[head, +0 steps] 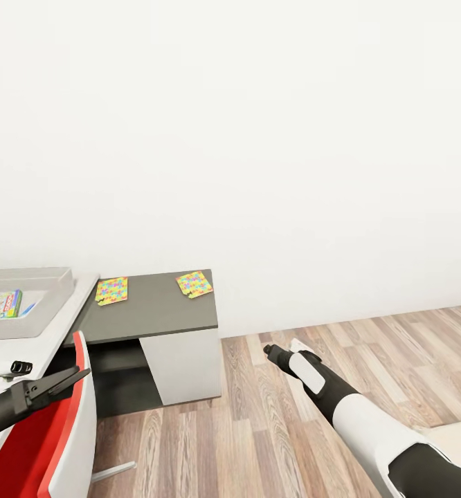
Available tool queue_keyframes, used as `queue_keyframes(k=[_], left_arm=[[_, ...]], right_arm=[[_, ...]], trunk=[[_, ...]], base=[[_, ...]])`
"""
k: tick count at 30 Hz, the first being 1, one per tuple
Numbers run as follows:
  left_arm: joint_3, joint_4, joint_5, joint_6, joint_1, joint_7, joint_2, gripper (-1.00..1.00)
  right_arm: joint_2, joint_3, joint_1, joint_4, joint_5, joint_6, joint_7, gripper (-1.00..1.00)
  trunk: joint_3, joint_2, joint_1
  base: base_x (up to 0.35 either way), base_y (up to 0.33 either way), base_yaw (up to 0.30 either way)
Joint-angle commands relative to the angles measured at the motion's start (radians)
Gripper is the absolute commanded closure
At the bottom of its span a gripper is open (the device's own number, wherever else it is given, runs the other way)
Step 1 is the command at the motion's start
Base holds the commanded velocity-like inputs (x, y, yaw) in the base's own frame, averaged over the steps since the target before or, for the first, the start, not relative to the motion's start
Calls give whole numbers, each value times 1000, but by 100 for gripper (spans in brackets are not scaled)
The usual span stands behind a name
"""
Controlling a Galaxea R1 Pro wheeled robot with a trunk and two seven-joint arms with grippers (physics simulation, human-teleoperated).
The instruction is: Put all the toys in the child's room - the three board games (two on the bed and one on the table), the two jigsaw puzzles on the table, and the tennis ball on the table - inside the toy box on the table in the child's room.
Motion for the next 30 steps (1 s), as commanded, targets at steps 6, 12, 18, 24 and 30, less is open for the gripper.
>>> queue_keyframes(k=[6, 12, 18, 24, 30], left_arm=[[1, 0, -2, 10, -1, -4, 3, -100], [1, 0, -2, 10, -1, -4, 7, -100], [0, 0, -1, 9, -1, -4, 8, -100], [0, 0, -1, 9, -1, -4, 8, -100], [0, 0, -2, 9, -1, -2, 8, -100]], right_arm=[[0, 4, -1, -2, -7, 2, -8, -100], [1, 3, -1, -2, -7, 3, -8, -100], [1, 2, -1, -2, -7, 3, -7, -100], [1, 3, -1, -2, -7, 3, -7, -100], [1, 3, -1, -2, -7, 3, -6, -100]], trunk=[[-2, -2, 1], [-2, -2, 1], [-2, -2, 1], [-2, -2, 1], [-2, -2, 1]], base=[[0, 0, 0], [0, 0, 0], [0, 0, 0], [0, 0, 0], [0, 0, 0]])
